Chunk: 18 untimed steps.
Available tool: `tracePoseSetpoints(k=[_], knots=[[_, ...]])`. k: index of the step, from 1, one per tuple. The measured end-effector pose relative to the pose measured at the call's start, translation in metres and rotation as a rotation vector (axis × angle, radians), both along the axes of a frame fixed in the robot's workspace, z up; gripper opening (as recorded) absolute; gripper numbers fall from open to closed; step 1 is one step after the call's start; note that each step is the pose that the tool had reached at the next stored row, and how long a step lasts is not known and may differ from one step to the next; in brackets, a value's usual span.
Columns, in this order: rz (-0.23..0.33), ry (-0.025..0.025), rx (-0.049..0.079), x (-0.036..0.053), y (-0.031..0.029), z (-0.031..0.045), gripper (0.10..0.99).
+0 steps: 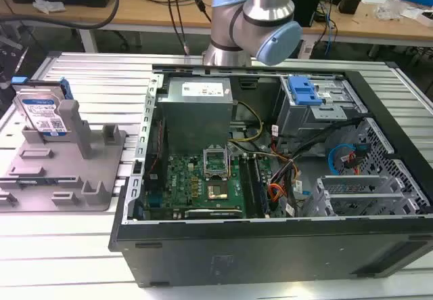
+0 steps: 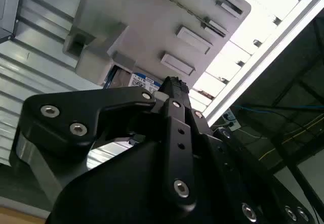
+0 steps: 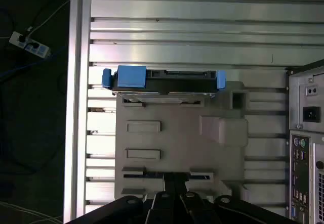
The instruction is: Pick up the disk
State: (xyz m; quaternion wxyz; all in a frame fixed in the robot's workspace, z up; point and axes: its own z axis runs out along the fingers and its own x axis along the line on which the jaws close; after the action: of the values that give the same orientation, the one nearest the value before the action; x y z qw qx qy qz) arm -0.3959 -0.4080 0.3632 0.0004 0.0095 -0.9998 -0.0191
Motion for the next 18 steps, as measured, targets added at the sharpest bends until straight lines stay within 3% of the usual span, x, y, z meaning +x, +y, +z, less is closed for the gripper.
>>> tracePoseSetpoints(k=[7, 18], knots=[[0.008, 0.0, 0.0, 0.0, 0.0, 0.0, 0.106], [0.251, -0.0002, 0.0, 0.0, 0.0, -0.0026, 0.106]])
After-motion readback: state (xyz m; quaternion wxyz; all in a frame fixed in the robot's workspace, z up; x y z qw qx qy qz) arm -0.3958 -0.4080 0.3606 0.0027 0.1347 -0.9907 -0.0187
